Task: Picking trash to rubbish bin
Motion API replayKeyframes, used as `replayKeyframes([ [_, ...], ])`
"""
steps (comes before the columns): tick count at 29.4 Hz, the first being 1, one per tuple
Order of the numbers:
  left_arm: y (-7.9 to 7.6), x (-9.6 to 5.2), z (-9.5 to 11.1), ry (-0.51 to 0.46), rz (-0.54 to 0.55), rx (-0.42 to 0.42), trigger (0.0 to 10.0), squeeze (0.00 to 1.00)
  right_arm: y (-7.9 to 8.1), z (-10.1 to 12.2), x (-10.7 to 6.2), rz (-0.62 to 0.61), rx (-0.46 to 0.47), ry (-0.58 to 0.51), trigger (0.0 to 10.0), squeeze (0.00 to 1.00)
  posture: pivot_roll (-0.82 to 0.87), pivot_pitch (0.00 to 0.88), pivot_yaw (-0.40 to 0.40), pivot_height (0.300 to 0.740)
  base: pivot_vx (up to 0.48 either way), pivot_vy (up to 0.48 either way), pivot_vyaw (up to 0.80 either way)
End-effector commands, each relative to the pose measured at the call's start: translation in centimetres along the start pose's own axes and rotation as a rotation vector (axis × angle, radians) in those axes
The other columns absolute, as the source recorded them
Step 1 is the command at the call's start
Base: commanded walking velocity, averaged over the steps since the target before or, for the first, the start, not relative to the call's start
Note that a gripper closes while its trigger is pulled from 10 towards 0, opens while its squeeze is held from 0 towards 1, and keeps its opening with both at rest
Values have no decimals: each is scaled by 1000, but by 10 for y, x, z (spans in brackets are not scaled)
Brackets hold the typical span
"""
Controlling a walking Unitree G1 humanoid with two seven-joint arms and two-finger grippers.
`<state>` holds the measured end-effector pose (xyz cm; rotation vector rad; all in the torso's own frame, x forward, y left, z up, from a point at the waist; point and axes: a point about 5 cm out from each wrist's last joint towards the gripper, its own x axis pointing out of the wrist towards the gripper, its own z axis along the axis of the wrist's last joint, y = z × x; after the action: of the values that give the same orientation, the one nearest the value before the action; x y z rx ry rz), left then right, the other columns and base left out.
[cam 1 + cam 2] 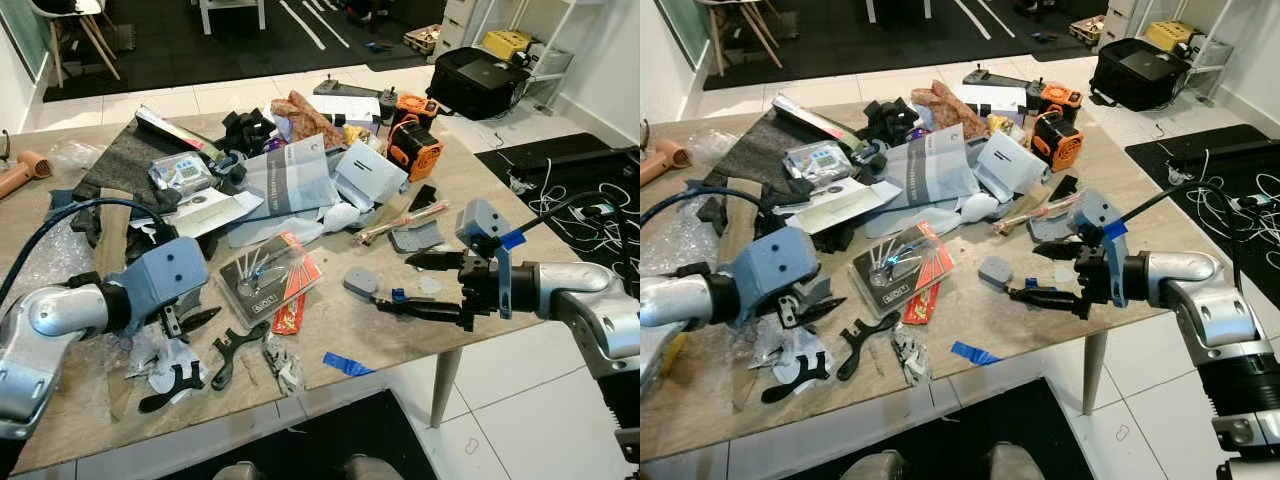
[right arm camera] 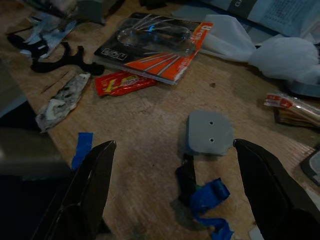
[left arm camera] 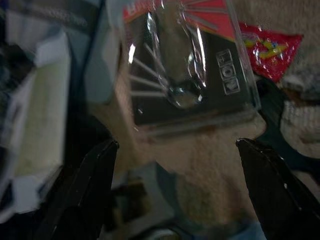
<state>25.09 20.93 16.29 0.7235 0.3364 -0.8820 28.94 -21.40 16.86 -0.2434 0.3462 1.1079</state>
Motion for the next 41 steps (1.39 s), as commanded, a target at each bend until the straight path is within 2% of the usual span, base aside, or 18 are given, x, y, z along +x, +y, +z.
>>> replayKeyframes([
  [1, -3, 6, 2, 2, -22, -18, 10000, 0, -1, 4, 2, -12, -26, 10, 10000, 0, -59, 0, -8, 740, 0, 0, 0],
  [13, 1, 17, -2, 87, 58, -69, 10000, 0, -8, 5, 6, -83, -38, 4, 10000, 0, -55, 0, -3, 740, 0, 0, 0],
  [18, 2, 21, -14, 167, 78, -144, 10000, 0, -10, 5, 7, -114, -34, -1, 10000, 0, -54, 0, -1, 740, 0, 0, 0],
  [24, 5, 23, -24, 248, 125, -170, 10000, 0, -5, 8, 9, -70, -34, -27, 10000, 0, -54, 0, -1, 740, 0, 0, 0],
  [27, 4, 21, -34, 315, 126, -184, 10000, 0, 4, 8, 10, -7, -28, -37, 10000, 0, -54, 0, -1, 740, 0, 0, 0],
  [31, 6, 18, -35, 331, 141, -188, 10000, 0, 7, 8, 9, 21, -25, -39, 10000, 0, -56, 0, 0, 740, 0, 0, 0],
  [33, 10, 12, -36, 346, 155, -198, 10000, 0, 9, 8, 9, 40, -23, -37, 10000, 0, -56, 0, 0, 740, 0, 0, 0],
  [39, 9, 6, -38, 378, 144, -202, 10000, 0, 9, 7, 9, 46, -22, -30, 10000, 0, -54, 0, -2, 740, 0, 0, 0],
  [41, 18, -4, -33, 387, 195, -164, 10000, 0, 10, 6, 9, 51, -19, -24, 10000, 0, -55, 0, -3, 740, 0, 0, 0],
])
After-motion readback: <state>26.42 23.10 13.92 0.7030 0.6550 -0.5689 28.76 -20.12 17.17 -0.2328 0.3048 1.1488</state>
